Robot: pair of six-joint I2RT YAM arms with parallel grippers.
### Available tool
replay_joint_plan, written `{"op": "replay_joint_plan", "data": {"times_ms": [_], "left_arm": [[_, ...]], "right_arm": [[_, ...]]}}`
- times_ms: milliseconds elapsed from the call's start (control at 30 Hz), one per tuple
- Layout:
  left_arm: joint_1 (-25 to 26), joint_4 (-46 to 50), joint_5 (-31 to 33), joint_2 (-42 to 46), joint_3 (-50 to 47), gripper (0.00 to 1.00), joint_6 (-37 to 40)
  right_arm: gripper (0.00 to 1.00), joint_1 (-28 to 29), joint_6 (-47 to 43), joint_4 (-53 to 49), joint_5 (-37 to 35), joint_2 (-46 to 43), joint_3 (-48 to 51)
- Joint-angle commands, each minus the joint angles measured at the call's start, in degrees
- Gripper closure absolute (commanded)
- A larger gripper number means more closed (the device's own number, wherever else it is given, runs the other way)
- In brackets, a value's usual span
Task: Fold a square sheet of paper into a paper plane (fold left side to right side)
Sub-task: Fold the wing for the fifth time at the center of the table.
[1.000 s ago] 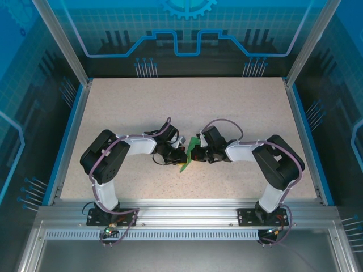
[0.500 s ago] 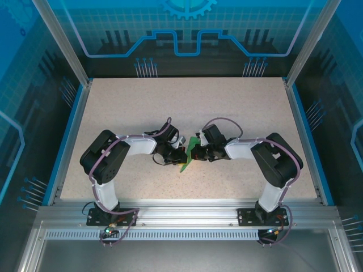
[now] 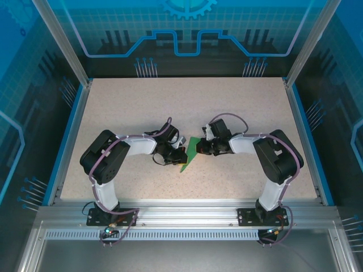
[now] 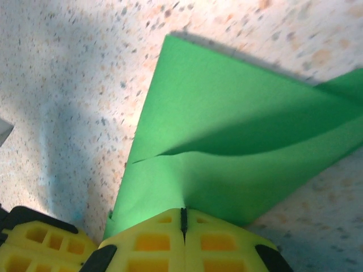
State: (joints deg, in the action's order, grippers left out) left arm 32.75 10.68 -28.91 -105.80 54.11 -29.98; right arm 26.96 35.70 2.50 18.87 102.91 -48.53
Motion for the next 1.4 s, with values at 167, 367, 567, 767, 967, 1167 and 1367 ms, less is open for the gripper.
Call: {"op": "replay_joint_plan", "data": {"times_ms": [167,367,567,767,967,1167,1367], "left_arm": [[0.5,7.08,4.91,-1.53,-1.64,1.0,1.35],[0.56,7.17,5.0,-1.52,-1.56,1.0,1.49],[0.56,7.37,5.09,-1.59,-1.63,1.0,1.47],[0.55,7.34,5.14,-1.71,-1.71,1.0,1.43],[0.56,7.2,5.14,-1.6,-1.81,1.0,1.34],[0.48,6.88,4.95,-1.54,-1.84,1.0,1.15],[0.53,6.4,4.65,-1.27,-1.85,1.0,0.69]], "right_arm": [[1.0,-5.21,-2.63,-1.53,-0.8,2.83,-1.55],[1.0,-7.64,-3.31,-1.51,0.35,4.09,-3.18],[1.0,-10.11,-3.88,-1.27,2.01,5.44,-3.85],[1.0,-12.02,-4.57,-1.83,2.89,6.85,-4.99],[1.0,-14.47,-4.94,-2.03,4.32,8.16,-6.16],[1.0,-16.47,-5.56,-2.65,5.32,9.3,-7.68],[1.0,-17.64,-5.25,-3.01,6.96,8.76,-9.44]]}}
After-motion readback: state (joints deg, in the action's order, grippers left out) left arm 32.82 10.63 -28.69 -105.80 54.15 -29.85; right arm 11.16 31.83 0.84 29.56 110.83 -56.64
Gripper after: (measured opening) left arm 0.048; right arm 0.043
